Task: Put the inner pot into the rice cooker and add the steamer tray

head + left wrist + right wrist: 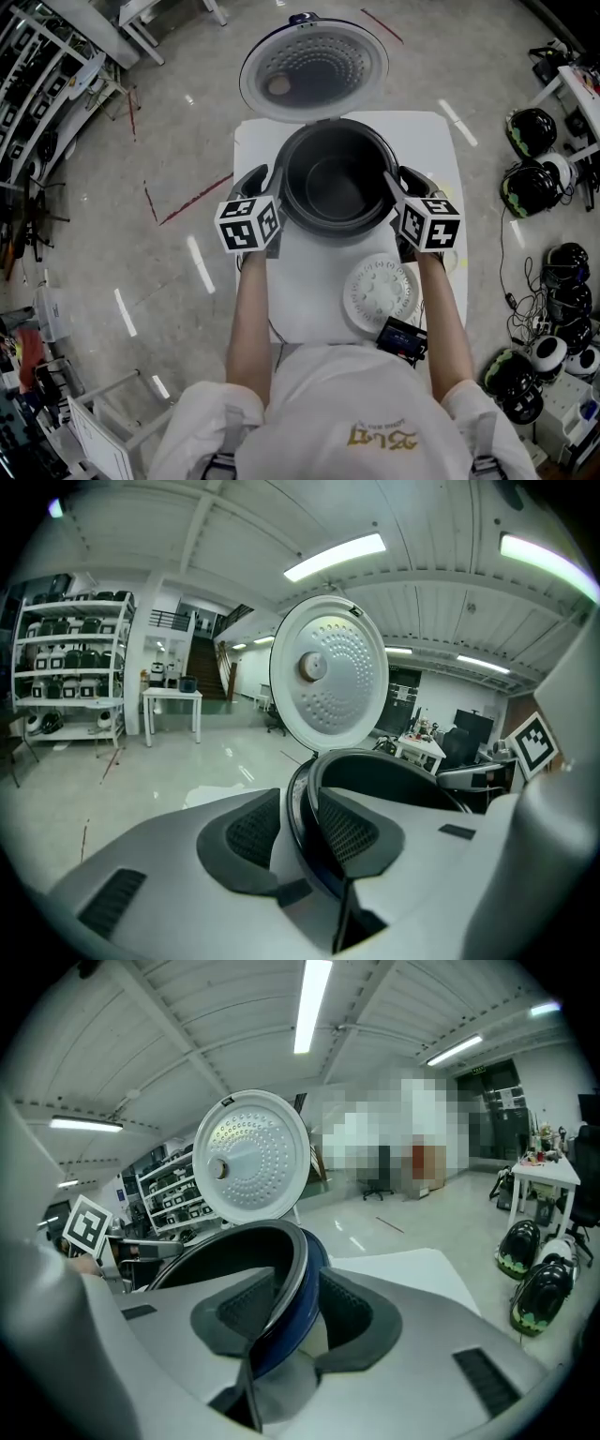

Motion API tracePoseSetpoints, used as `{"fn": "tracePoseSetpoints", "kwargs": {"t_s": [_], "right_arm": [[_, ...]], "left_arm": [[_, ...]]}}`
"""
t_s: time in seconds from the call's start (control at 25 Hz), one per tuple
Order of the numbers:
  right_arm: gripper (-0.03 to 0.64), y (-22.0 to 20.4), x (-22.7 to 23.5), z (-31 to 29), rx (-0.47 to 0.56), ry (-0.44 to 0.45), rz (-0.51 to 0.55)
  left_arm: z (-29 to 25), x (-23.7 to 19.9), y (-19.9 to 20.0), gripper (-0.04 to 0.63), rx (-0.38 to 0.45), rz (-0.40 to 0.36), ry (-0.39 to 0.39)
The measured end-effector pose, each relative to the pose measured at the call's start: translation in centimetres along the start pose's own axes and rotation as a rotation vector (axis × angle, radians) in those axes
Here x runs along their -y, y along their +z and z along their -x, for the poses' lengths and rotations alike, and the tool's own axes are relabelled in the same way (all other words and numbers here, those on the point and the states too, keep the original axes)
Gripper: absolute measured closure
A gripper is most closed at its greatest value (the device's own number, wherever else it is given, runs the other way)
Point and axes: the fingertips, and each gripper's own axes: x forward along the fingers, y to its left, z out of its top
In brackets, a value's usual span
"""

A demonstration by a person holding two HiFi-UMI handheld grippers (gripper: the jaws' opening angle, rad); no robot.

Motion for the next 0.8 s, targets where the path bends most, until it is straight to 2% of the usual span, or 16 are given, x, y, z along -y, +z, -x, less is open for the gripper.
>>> {"fn": "tracePoseSetpoints", "kwargs": {"t_s": [0.16, 0.32, 0.6, 0.8], "right_arm": [[0.469, 0.3, 0.1, 1.1, 0.031, -0.027, -0.001], [0.475, -0.3, 0.5, 2.8, 0.046, -0.032, -0.045], [0.479, -2.2, 0.9, 6.1, 0.064, -0.048, -0.094], [0.479, -3.5, 0.2, 8.4, 0.074, -0.061, -0.123]], "left_arm": [[0.7, 0.4, -0.7, 0.456, -0.008, 0.032, -0.032], [1.5, 1.0, -1.9, 0.425, -0.007, 0.055, -0.040], [4.1, 2.4, -2.2, 0.410, 0.082, 0.119, -0.070], [5.4, 3.6, -3.0, 0.402, 0.081, 0.138, -0.112]]}}
